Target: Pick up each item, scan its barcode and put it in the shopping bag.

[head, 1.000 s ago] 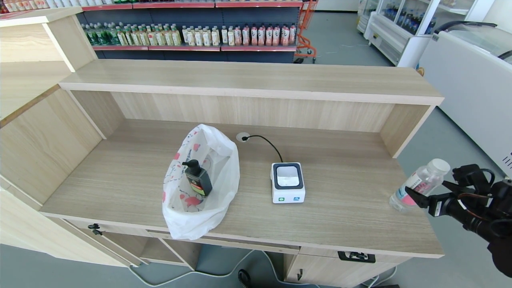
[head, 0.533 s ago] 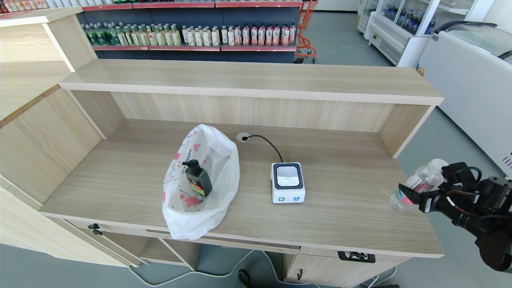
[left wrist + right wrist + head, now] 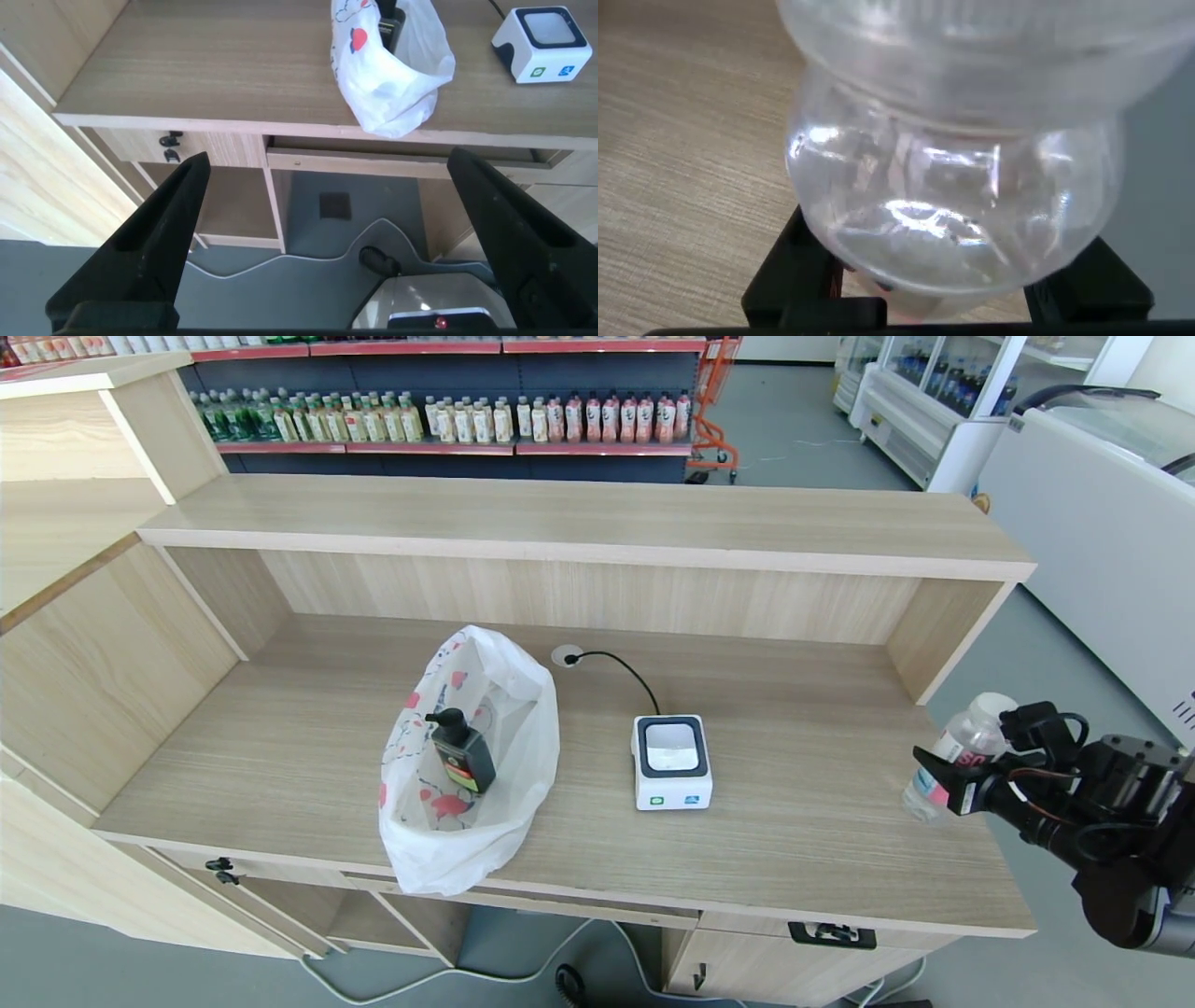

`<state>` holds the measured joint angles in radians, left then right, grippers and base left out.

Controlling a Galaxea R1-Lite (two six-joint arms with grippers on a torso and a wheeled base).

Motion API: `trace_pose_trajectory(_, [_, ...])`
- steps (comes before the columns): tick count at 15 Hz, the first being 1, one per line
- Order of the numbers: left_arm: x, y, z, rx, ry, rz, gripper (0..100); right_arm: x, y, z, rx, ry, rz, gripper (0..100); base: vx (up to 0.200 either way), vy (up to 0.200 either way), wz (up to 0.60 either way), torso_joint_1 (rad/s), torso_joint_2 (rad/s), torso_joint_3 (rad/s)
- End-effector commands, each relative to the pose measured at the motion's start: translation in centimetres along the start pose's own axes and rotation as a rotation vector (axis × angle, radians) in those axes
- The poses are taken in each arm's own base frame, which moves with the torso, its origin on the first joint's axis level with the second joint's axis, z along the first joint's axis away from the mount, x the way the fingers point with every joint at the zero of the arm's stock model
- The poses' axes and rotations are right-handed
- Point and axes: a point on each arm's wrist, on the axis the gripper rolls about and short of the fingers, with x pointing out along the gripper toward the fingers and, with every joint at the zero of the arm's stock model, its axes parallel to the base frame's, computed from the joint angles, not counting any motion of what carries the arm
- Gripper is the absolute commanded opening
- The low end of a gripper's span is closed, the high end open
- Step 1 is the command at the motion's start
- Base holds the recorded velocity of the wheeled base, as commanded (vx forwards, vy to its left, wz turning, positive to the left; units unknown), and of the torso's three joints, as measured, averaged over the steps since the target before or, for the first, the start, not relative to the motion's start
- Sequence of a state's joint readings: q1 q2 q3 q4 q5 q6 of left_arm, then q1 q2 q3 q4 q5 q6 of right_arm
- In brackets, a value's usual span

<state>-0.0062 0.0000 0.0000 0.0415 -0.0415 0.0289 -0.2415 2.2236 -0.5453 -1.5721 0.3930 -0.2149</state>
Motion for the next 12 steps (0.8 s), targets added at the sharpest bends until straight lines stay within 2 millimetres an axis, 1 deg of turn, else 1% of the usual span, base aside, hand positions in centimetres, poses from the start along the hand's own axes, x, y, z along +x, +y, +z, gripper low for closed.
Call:
trace_pose_trajectory(1, [0.0, 0.0, 0.0, 0.0, 0.0, 0.0, 100, 0.1, 0.0, -0.5, 0.001, 0.012, 0.003, 0, 0.0, 0.0, 0.0, 0.0, 0.0, 0.0])
trace_pose_trajectory(7, [0.0, 0.0, 0.0, 0.0, 0.0, 0.0, 100, 0.1, -0.5, -1.8, 0.003, 0.049, -0.015, 0, 0.0, 0.0, 0.0, 0.0, 0.0, 0.0])
trace_pose_trajectory(12, [0.0, 0.0, 0.0, 0.0, 0.0, 0.0, 100, 0.5, -0.6, -2.0, 0.0, 0.045, -0.019, 0, 0.0, 0.0, 0.0, 0.0, 0.0, 0.0])
